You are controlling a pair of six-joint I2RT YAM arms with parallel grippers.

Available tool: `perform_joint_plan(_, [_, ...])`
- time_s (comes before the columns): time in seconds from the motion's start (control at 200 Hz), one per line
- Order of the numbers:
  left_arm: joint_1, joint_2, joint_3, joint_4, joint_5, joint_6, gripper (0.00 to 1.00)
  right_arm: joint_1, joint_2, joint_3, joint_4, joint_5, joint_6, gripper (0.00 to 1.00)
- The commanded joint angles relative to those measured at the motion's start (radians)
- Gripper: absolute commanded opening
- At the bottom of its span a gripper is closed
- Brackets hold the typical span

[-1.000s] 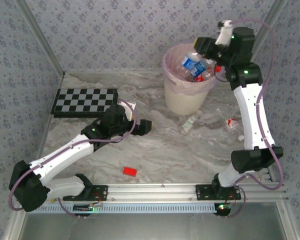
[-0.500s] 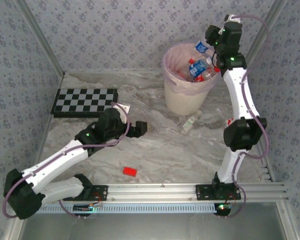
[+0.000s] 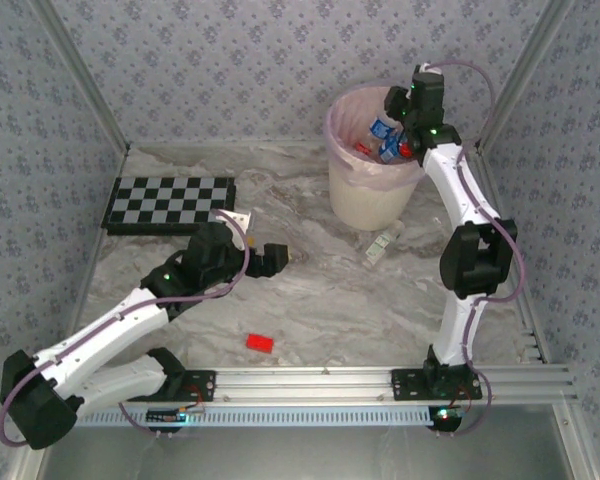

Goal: Put the plastic bottles in the bin

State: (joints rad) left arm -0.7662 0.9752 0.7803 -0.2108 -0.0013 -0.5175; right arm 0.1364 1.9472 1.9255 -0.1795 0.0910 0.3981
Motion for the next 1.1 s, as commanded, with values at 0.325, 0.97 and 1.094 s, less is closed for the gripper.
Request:
perform_joint_plan(0.325, [-0.001,0.036,0.002,0.002,0.026,0.008,1.00,-0.017,-0.106,0.207,-0.239,0.056,-0.152,0.79])
perform_joint_plan(0.97, [-0.124,0.482,0.288,-0.039,0.087,0.225,1.00,-0.175,-0.603,-0.281,-0.442,-0.353,-0.013,1.00])
perform_joint_plan(1.094, [-0.155,0.592,0.334,0.037,0.084,0.205,1.00,-0.218,-0.694,-0.405,-0.478,-0.343,0.037,1.00])
